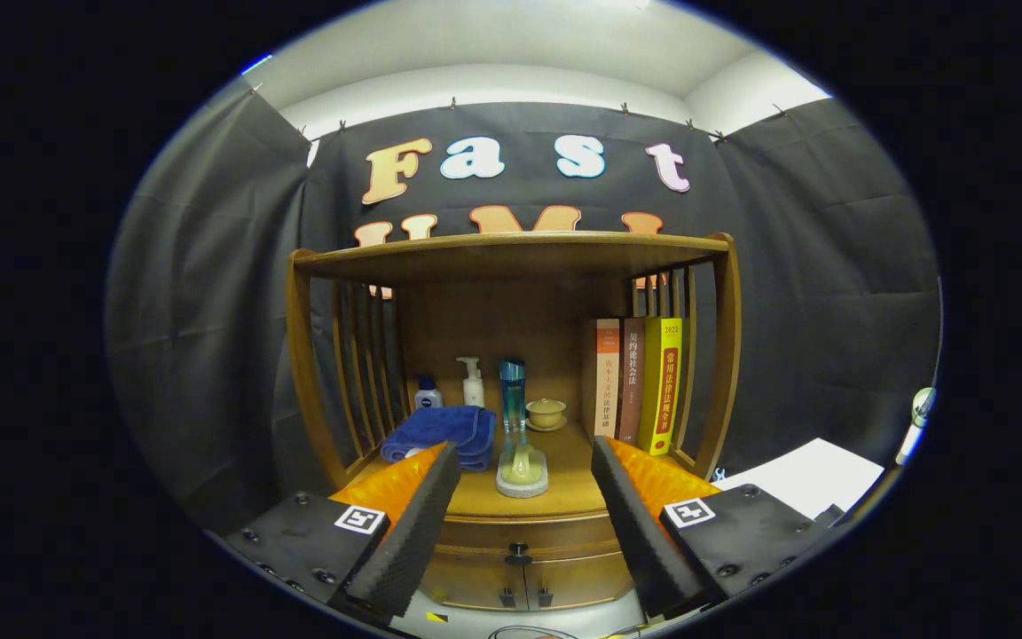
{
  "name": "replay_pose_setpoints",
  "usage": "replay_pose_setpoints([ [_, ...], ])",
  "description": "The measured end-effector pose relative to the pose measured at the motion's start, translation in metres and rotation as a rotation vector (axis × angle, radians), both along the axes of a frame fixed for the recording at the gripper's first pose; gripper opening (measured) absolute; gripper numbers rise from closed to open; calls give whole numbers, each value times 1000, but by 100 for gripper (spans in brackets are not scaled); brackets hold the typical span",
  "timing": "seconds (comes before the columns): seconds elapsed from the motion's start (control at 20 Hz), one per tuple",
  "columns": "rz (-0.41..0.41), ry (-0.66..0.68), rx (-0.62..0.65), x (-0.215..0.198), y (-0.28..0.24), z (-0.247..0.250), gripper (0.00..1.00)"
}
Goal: Pull open the drawer, take out the items inside it, and place them on the countertop above the cabinet.
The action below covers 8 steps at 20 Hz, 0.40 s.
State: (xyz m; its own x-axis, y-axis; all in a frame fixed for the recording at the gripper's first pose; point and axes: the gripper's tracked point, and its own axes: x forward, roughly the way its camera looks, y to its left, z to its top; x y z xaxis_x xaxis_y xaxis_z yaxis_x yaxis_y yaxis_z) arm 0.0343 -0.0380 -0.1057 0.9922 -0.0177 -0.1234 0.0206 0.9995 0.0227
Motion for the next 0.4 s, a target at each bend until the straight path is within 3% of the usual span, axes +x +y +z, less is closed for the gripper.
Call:
replay_pose_setpoints([
  [0.4,5,-6,-11,-1,3,2,98],
])
